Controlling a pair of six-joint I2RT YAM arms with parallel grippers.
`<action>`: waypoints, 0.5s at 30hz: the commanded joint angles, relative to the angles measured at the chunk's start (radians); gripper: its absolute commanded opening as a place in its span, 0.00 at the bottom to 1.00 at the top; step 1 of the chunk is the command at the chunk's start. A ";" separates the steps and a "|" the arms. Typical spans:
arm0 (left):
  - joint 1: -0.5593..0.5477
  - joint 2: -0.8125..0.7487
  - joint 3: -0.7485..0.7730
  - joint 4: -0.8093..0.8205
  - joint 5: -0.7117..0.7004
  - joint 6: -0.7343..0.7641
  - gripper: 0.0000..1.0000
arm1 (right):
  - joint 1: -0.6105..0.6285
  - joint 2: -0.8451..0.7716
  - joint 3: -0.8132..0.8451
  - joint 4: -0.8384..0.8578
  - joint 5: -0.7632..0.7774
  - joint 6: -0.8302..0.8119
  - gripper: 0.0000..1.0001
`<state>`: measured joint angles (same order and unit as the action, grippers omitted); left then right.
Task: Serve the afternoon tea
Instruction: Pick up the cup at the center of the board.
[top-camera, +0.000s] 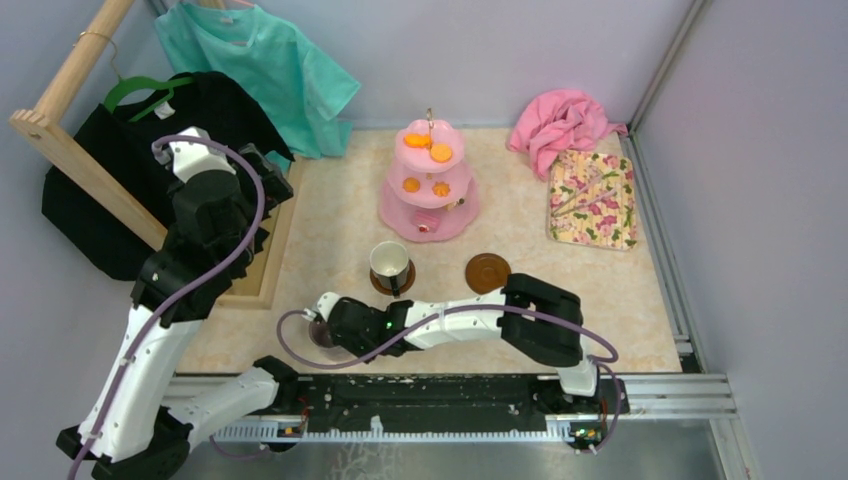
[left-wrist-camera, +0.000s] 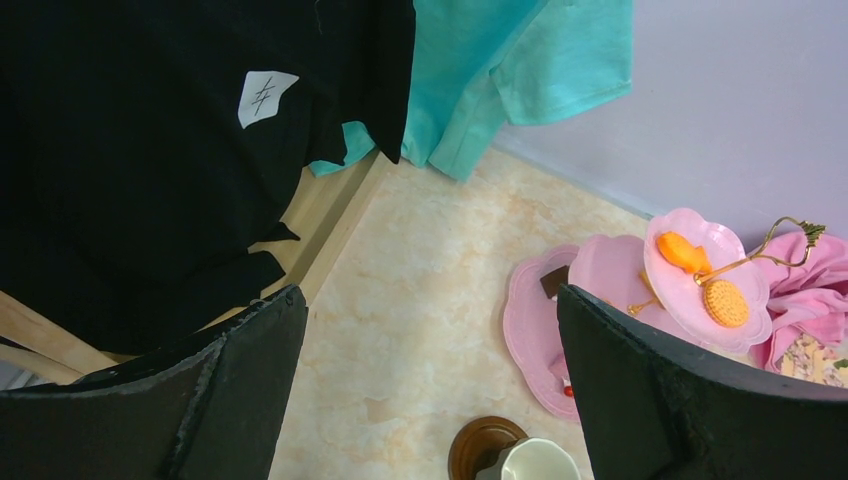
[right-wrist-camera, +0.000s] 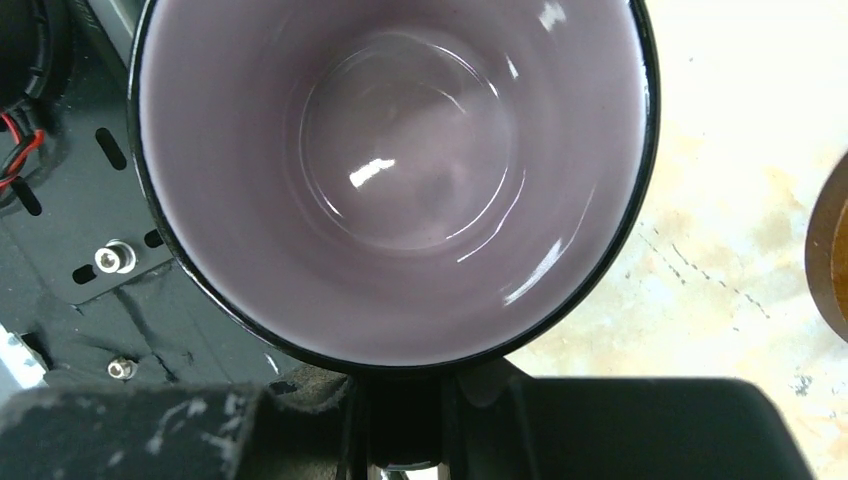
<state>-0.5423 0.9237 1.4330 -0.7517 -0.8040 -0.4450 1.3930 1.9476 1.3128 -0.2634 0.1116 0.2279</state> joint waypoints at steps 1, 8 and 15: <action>0.005 -0.020 -0.006 0.014 -0.022 -0.011 0.99 | 0.031 -0.069 0.084 -0.039 0.080 0.001 0.00; 0.004 -0.024 -0.033 0.054 -0.045 -0.035 0.99 | 0.092 -0.164 0.087 -0.193 0.249 0.093 0.00; 0.005 -0.010 -0.034 0.095 -0.048 -0.036 0.99 | 0.147 -0.317 0.002 -0.359 0.414 0.315 0.00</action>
<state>-0.5423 0.9115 1.4029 -0.7101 -0.8364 -0.4755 1.5127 1.7950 1.3300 -0.5583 0.3660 0.3847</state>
